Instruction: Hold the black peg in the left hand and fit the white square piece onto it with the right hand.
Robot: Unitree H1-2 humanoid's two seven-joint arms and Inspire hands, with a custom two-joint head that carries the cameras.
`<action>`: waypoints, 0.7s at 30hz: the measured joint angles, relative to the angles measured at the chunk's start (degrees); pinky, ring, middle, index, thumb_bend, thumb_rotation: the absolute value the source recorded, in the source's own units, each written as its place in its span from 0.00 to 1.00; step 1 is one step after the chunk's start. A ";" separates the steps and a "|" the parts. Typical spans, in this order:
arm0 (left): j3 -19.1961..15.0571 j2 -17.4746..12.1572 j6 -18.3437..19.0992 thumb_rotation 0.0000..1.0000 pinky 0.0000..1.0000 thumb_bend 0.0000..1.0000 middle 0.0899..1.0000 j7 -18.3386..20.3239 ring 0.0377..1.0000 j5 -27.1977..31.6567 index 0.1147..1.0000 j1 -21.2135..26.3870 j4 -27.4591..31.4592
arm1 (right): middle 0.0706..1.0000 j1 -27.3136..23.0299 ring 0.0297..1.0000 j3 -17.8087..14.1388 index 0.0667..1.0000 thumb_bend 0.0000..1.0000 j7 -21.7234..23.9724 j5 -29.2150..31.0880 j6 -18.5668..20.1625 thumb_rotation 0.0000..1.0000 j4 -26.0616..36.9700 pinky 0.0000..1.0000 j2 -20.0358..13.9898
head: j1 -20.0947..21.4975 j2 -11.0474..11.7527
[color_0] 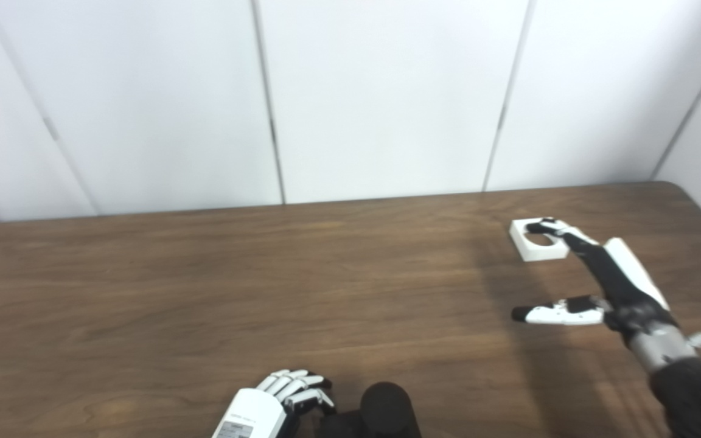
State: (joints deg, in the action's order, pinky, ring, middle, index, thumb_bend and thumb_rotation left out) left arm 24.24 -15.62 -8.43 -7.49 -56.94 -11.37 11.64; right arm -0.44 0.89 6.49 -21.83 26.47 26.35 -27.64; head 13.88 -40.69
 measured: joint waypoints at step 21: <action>-4.68 -3.48 -0.79 0.05 0.74 0.52 0.73 3.53 0.78 4.49 0.42 0.91 0.93 | 0.97 -17.67 1.00 6.46 0.82 0.92 8.36 -13.04 -2.49 0.16 -20.21 1.00 -10.48 | 9.41 -8.52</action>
State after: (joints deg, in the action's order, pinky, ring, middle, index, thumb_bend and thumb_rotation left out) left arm 19.56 -19.10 -9.21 -3.96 -52.46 -10.46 12.57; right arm -18.11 7.35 14.85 -34.87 23.97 6.13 -38.12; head 23.29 -49.21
